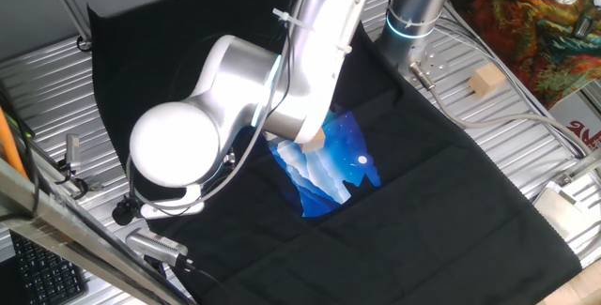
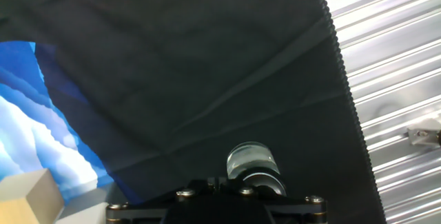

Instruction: Screw the lid onto the jar

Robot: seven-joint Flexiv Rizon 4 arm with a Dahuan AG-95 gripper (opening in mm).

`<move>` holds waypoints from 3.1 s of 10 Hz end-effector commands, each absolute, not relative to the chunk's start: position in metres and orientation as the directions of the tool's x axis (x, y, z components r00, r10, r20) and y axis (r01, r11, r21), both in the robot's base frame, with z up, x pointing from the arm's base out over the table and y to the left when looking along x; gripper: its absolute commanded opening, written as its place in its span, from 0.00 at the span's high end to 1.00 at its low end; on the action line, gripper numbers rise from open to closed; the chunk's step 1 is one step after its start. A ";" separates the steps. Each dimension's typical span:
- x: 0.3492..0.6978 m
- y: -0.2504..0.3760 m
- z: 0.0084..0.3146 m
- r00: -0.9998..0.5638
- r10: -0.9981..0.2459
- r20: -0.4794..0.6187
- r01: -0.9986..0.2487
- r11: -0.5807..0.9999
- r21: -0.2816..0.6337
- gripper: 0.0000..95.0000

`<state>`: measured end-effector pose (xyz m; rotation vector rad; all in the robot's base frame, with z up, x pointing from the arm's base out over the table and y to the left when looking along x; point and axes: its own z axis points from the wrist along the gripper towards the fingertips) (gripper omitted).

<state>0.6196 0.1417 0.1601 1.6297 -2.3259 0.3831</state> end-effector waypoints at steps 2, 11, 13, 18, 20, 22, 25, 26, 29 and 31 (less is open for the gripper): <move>0.619 0.141 0.160 -0.322 -0.876 0.360 -0.945 0.322 -0.062 1.00; 0.621 0.140 0.159 -0.286 -0.889 0.358 -0.957 0.284 -0.059 0.60; 0.622 0.139 0.162 -0.279 -0.891 0.358 -0.959 0.276 -0.061 0.60; 0.627 0.136 0.164 -0.242 -0.905 0.349 -0.970 0.230 -0.077 0.60; 0.627 0.136 0.164 -0.240 -0.909 0.341 -0.971 0.228 -0.076 0.60; 0.628 0.135 0.163 -0.233 -0.911 0.340 -0.972 0.221 -0.073 0.40; 0.630 0.135 0.162 -0.226 -0.915 0.334 -0.974 0.213 -0.074 0.40; 0.631 0.134 0.161 -0.225 -0.916 0.333 -0.974 0.212 -0.074 0.40; 0.634 0.130 0.160 -0.219 -0.919 0.329 -0.976 0.206 -0.074 0.40; 0.636 0.127 0.161 -0.218 -0.919 0.329 -0.976 0.204 -0.077 0.40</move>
